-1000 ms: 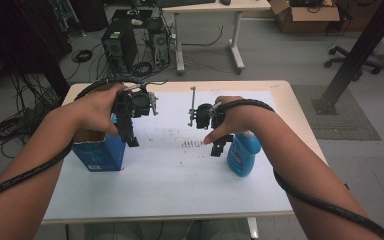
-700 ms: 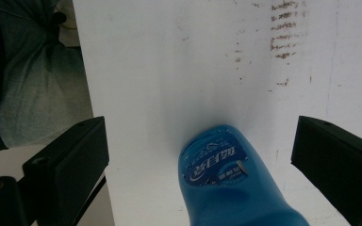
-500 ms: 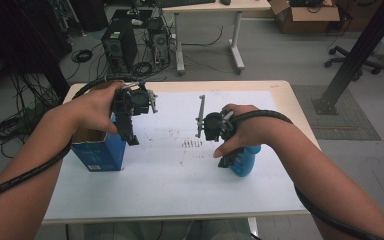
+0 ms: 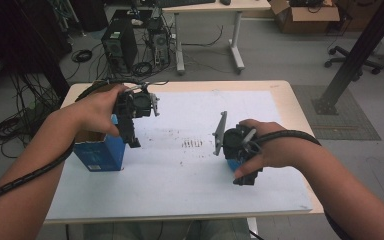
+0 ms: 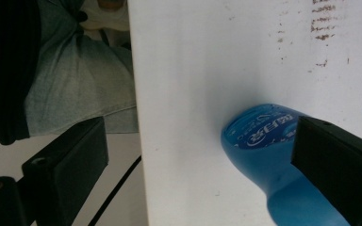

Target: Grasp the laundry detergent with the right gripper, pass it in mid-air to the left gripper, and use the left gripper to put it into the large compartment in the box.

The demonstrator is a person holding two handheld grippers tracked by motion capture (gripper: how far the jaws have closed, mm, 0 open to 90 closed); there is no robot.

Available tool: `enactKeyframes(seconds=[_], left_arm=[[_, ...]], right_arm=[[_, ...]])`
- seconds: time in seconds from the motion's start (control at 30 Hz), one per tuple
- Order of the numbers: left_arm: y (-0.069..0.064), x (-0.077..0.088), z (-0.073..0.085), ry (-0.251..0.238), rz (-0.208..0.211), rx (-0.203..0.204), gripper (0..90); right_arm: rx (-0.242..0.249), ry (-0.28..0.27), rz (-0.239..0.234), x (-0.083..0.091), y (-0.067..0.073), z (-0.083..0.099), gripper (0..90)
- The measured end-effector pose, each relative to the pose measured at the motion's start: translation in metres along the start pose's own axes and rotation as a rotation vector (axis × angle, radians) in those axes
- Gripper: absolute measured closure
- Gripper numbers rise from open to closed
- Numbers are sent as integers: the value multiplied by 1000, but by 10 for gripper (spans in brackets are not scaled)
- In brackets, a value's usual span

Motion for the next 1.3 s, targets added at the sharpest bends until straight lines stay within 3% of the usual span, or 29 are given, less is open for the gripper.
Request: enactKeyframes(seconds=[0.2, 0.57, 0.77, 1.07, 1.3], left_arm=[[0, 2, -2, -5, -3, 0, 2], [-2, 7, -10, -9, -14, -13, 2], [-2, 6, -11, -4, -9, -12, 2], [-1, 6, -13, 0, -11, -24, 2], [-2, 5, -13, 6, -9, -20, 2]], right_arm=[[-51, -50, 17, 8, 10, 24, 45], [-154, -75, 27, 12, 16, 65, 43], [-218, -81, 24, 3, 19, 85, 44], [-334, -176, 69, -22, 18, 109, 41], [-375, -219, 79, -35, 16, 119, 43]])
Point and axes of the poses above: each handheld gripper's, and its own axes: x roughly backward along the jaws, z roughly out of its underside, y roughly to its left, the point moved 2 cm from there along -x, roughly forward along the jaws, and after that the axes turned 6 degrees about z, right-handed, at the moved point
